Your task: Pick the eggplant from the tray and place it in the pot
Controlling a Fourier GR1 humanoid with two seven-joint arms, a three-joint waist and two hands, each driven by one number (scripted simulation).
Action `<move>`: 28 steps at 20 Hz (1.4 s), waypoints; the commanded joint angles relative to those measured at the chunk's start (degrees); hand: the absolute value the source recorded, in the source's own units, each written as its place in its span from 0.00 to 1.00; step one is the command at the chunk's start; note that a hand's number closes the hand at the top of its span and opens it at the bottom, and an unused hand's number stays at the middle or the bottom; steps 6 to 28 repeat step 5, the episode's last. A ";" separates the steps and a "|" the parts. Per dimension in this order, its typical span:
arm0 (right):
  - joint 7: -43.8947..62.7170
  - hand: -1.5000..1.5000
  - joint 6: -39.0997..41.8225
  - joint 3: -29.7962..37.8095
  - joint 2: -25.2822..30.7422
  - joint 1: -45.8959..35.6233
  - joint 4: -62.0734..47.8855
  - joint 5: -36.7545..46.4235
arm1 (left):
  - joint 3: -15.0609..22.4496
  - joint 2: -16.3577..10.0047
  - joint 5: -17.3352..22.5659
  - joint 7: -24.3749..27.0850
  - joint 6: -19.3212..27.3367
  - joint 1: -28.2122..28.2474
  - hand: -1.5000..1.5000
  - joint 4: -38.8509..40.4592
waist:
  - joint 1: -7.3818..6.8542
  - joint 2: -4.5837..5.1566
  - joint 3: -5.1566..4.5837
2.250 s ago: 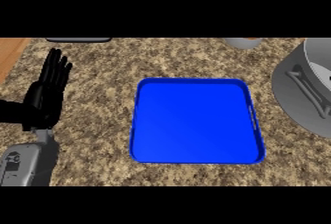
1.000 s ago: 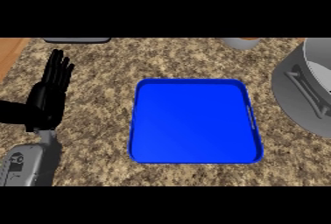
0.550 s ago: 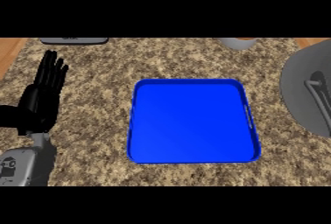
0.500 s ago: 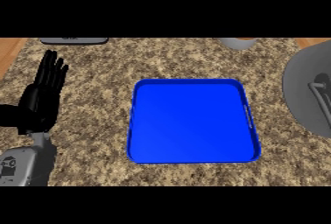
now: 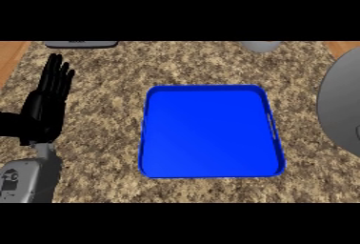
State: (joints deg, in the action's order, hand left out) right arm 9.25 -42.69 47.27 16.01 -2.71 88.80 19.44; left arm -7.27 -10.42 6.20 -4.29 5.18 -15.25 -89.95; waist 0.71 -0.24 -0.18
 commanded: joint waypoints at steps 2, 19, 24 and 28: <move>-6.03 0.00 1.84 3.00 -4.02 8.54 4.49 -6.80 | 0.67 0.88 -0.32 1.94 -0.75 3.46 0.50 -1.90 | -0.36 0.13 0.19; -3.98 0.00 5.60 6.54 -2.23 13.02 8.09 -9.58 | -0.11 -0.41 -0.15 -2.40 -0.04 -1.08 0.50 -1.42 | -0.17 0.15 0.18; -3.98 0.00 5.60 6.54 -2.23 13.02 8.09 -9.58 | -0.11 -0.41 -0.15 -2.40 -0.04 -1.08 0.50 -1.42 | -0.17 0.15 0.18; -3.98 0.00 5.60 6.54 -2.23 13.02 8.09 -9.58 | -0.11 -0.41 -0.15 -2.40 -0.04 -1.08 0.50 -1.42 | -0.17 0.15 0.18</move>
